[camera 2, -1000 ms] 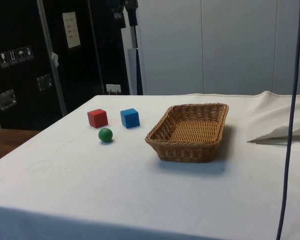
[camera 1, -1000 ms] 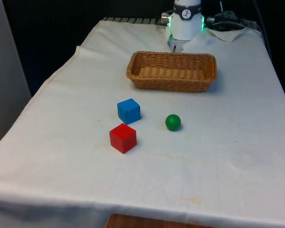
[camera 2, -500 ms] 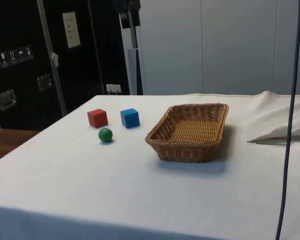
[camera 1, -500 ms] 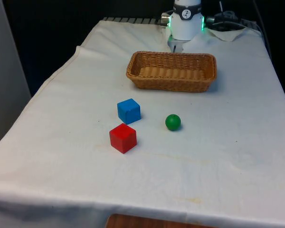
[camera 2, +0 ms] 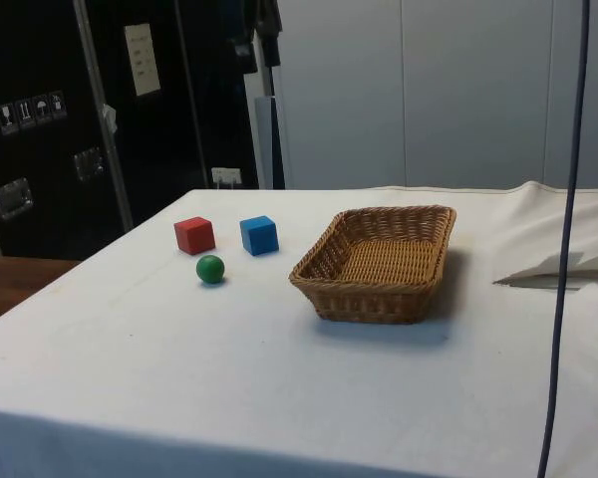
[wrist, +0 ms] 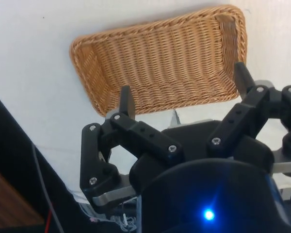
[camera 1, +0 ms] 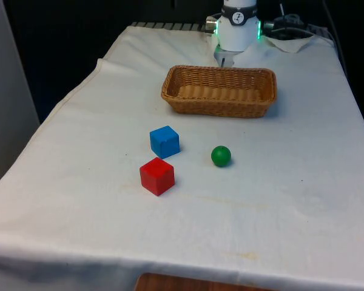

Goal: Place all non-red objects into the basket.

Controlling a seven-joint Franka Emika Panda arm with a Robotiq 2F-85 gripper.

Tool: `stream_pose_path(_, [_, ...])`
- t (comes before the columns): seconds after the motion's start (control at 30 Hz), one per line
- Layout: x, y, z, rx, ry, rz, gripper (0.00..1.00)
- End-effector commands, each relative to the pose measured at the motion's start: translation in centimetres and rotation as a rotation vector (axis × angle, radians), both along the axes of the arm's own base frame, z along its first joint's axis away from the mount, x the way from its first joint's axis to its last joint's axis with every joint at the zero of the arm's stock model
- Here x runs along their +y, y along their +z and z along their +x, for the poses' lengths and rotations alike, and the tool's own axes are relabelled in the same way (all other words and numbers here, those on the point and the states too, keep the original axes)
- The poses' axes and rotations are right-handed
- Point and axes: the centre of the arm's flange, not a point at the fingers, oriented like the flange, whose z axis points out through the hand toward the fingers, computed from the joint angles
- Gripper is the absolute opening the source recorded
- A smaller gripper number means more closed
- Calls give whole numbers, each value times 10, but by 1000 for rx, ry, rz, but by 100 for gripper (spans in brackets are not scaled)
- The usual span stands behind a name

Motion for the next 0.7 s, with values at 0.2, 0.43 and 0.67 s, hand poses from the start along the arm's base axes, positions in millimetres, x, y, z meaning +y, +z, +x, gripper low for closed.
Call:
stream_pose_path(0.2, [-3,-8,2,-7,-59,-13,100])
stream_pose_path(0.43, [-3,-15,4,-32,-96,-32,100])
stream_pose_path(0.67, [-4,-24,5,-62,-132,-54,100])
